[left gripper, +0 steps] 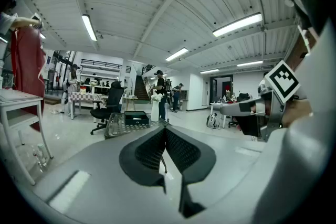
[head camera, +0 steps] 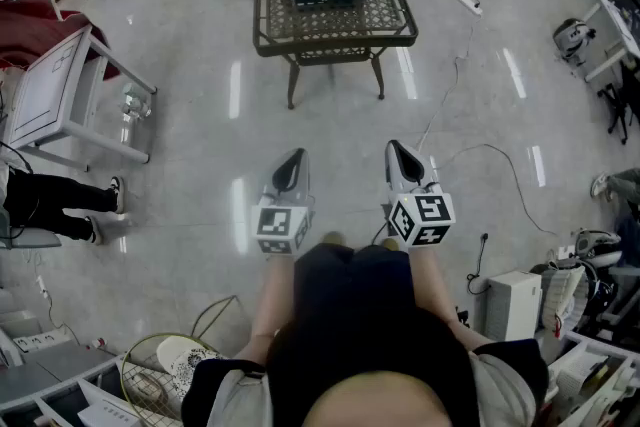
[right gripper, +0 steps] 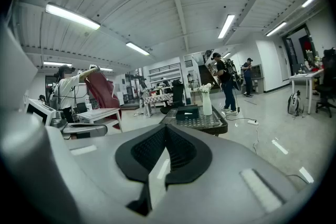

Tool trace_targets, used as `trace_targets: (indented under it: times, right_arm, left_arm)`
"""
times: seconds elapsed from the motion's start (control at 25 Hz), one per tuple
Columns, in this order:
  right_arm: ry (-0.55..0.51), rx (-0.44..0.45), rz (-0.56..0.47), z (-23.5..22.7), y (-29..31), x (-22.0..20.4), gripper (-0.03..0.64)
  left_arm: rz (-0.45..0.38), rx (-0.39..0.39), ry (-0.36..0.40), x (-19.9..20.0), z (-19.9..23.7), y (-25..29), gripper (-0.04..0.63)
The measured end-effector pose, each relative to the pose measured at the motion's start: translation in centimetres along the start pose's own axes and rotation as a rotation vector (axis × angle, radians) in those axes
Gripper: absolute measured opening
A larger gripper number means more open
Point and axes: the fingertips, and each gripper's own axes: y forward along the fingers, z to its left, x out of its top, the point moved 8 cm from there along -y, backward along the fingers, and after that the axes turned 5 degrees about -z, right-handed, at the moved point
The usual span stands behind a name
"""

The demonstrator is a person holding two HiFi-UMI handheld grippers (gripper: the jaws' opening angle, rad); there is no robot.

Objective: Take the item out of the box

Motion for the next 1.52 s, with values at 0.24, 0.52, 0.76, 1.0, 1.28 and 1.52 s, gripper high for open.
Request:
trace_targets:
  times: [0.24,0.52,0.76,1.0,1.28,1.52]
  right_arm:
    - [0.001,0.006,-0.002,0.8,0.4,0.1,0.0]
    - [0.035,-0.013,-0.018,1.5,0.6,-0.3,0.0]
    - [0.03,-0.01,-0.008,2.0,0.5,0.0,0.001]
    - [0.031,0.009,-0.009,1.9,1.0,-0.1,0.0]
    - [0.065,0.02,0.0,1.3,2.0,-0.4,0.0]
    - [0.07,0.032,0.002,0.7,3.8,-0.1,0.0]
  left_arm:
    - [-0.002,-0.019,0.003,0.0,0.6,0.0,0.008]
    - [0.003,-0.049,0.012,-0.2,1.0,0.1,0.008]
    - [0.009,-0.059,0.007,-0.1,1.1,0.0,0.008]
    - [0.005,-0.075,0.006,-0.3,0.7,0.7,0.008]
    - [0.016,-0.07,0.006,-0.4,0.9,1.7,0.008]
    - [0.023,-0.068,0.005,-0.3,1.6,3.3,0.008]
